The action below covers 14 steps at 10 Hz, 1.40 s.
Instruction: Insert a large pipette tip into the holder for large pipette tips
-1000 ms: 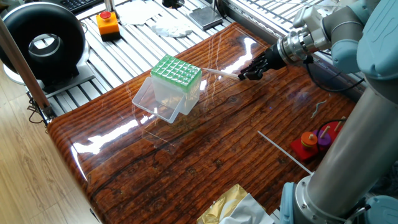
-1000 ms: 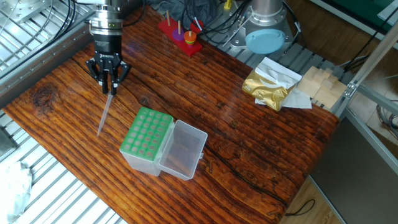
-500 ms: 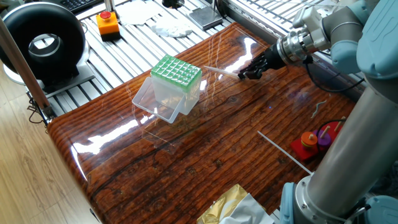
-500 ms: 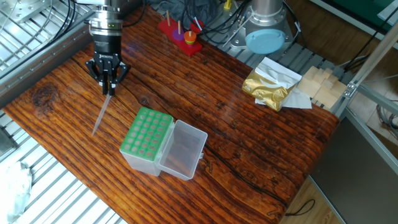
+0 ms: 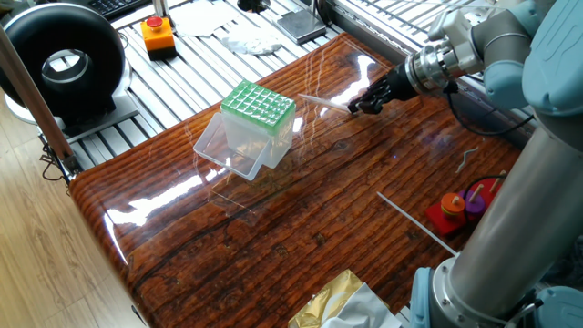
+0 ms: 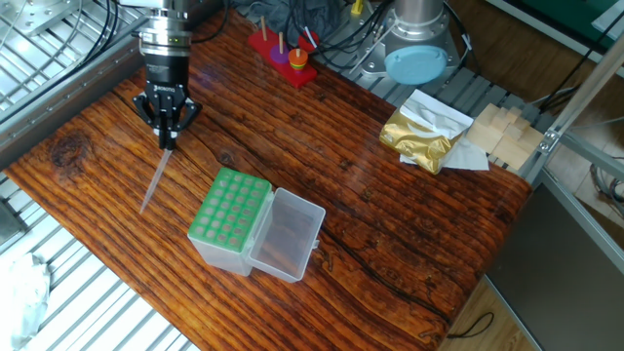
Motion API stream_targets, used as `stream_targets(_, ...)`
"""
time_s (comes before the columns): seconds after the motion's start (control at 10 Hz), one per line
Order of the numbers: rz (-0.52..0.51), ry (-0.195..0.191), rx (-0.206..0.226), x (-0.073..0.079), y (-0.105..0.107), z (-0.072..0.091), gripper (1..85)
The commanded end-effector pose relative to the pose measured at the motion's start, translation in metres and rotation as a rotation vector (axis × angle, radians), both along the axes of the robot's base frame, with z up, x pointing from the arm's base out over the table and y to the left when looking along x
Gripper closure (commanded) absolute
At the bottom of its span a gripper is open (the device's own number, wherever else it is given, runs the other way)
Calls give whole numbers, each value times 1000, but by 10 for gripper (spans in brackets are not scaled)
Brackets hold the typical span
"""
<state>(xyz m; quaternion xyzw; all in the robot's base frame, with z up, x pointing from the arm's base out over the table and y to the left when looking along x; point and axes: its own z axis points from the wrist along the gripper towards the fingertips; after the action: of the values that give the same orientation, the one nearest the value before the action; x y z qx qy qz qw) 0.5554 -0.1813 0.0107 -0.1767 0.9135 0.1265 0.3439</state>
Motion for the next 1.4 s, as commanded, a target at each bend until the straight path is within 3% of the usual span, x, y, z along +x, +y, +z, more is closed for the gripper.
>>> stream_targets(0.0, -23, -4, -1, 2, -6, 2, 763)
stream_targets(0.5, -64, 21, -16, 4, -8, 3, 847)
stream_targets(1.3, -101, 73, -20, 16, 4, 21, 847)
